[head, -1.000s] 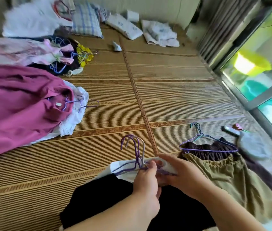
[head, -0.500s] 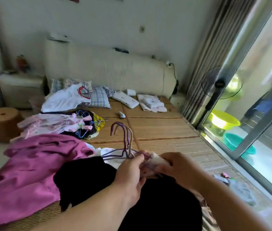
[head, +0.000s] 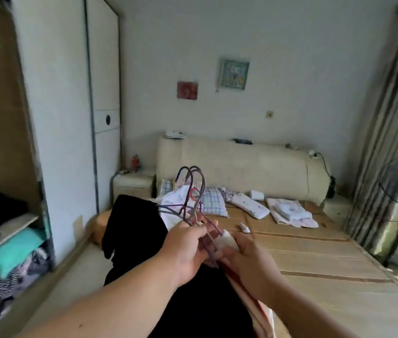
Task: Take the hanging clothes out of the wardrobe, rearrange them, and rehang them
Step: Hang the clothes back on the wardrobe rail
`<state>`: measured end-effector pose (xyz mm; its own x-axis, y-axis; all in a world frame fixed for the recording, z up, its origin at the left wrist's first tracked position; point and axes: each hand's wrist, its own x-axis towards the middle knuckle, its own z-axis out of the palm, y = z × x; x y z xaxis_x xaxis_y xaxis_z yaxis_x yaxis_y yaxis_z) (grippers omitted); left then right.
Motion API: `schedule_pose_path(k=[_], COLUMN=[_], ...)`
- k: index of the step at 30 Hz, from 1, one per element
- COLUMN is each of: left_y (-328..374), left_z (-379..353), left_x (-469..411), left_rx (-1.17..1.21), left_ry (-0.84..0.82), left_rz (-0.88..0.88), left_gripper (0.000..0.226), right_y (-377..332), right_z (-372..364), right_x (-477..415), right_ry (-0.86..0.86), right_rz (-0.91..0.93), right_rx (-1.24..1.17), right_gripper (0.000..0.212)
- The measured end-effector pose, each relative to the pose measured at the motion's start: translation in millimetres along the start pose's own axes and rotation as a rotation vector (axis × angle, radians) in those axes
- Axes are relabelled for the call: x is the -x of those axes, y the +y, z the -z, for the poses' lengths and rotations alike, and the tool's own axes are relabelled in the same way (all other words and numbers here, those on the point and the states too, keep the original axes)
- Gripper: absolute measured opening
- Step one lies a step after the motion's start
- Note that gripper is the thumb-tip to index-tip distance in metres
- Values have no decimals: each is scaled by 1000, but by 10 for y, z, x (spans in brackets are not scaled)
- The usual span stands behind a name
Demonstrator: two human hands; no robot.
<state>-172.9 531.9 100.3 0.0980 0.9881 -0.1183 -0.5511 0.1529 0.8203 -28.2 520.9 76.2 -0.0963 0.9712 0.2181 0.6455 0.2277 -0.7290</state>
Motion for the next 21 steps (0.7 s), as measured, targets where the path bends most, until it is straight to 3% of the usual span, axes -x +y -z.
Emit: schedule_pose_path(k=[2, 7, 11, 17, 21], left_y=[123, 323, 433, 479, 444], left_z=[26, 78, 107, 222, 347], left_x=[73, 215, 328, 463, 602], left_rx=[9, 0, 32, 96, 34], left_ry=[37, 140, 213, 298, 282], left_rz=[-32, -101, -132, -242, -266], left_gripper=[19, 24, 23, 26, 19], right_y=[-134, -417, -504, -616, -911], right_z=[-40, -94, -84, -94, -272], right_x=[-16, -112, -133, -145, -205], right_ry=[27, 26, -49, -254, -345], right_rz=[44, 168, 238, 274, 401], right_rx=[-41, -72, -112, -166, 24], right_gripper=[5, 14, 18, 7, 55])
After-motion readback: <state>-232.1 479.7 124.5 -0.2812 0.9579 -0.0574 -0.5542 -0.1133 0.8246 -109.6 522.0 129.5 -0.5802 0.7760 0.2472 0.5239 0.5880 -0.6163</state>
